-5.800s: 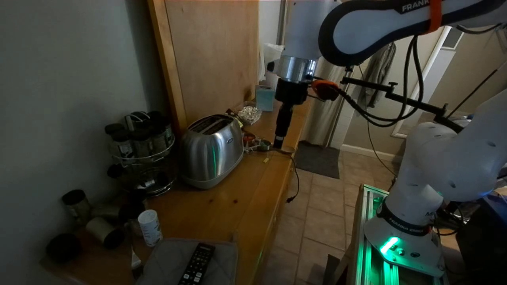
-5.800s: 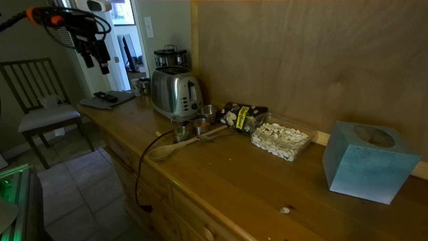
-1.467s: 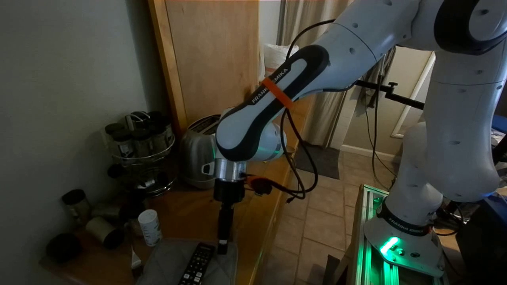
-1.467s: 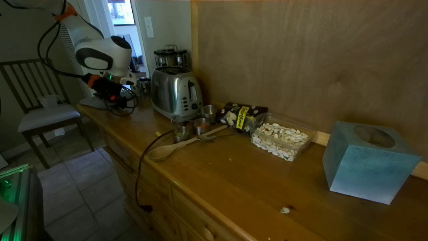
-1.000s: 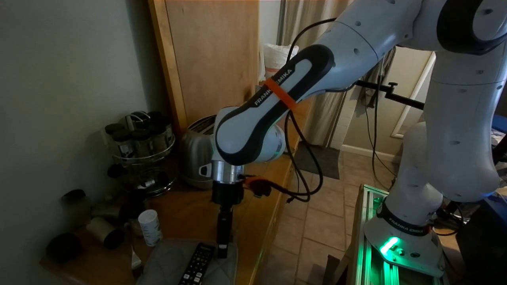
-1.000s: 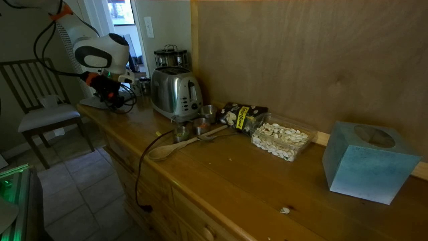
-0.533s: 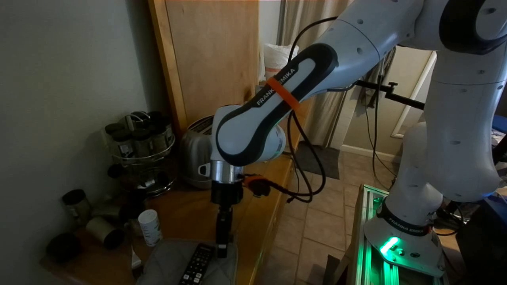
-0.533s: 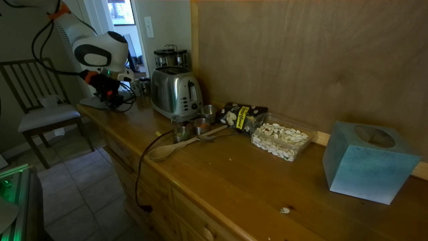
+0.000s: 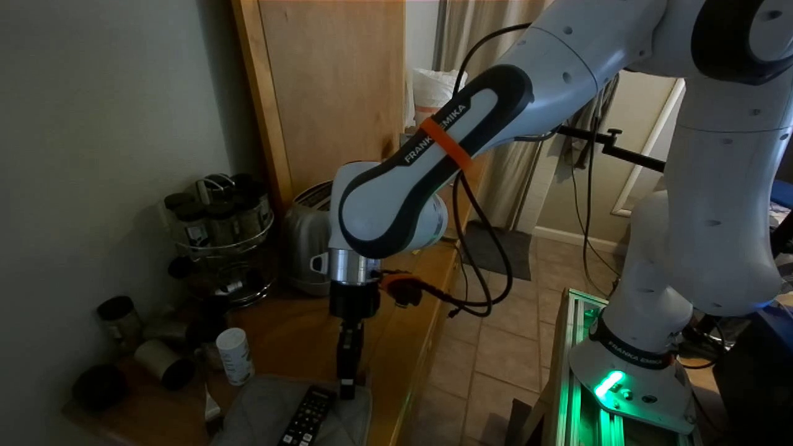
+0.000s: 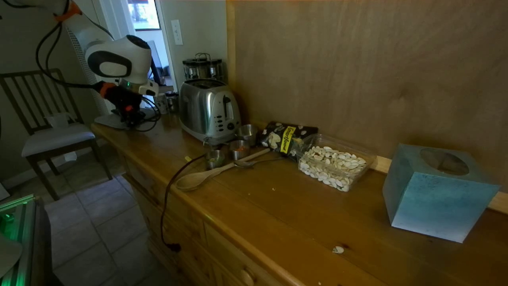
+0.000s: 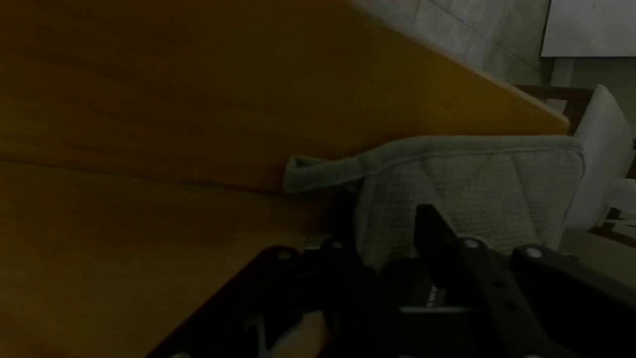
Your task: Move the grey oven mitts to the right
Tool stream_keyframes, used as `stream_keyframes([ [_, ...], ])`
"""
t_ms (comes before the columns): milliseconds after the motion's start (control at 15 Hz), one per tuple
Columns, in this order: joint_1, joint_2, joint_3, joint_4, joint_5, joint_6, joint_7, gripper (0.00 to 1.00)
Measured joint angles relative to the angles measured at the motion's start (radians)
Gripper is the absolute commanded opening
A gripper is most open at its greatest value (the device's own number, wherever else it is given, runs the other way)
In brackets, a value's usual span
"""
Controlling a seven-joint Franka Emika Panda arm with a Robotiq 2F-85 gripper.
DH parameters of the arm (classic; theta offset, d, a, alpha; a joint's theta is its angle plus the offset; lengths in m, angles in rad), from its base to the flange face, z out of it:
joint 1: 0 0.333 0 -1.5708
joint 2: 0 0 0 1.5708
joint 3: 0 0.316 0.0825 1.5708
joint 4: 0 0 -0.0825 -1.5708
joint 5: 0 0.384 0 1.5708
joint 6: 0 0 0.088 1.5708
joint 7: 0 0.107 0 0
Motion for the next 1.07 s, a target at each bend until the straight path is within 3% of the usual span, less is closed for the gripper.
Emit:
stream_keyframes([
  [133, 0.0, 0.0, 0.001, 0.0, -0.008, 0.0, 0.017, 0.44],
  [333, 0.0, 0.0, 0.005, 0.002, -0.027, 0.0, 0.046, 0.37],
  [667, 0.003, 0.0, 0.008, 0.005, -0.081, 0.003, 0.122, 0.45],
  [1067, 0.007, -0.001, 0.018, 0.007, -0.121, 0.021, 0.203, 0.35],
])
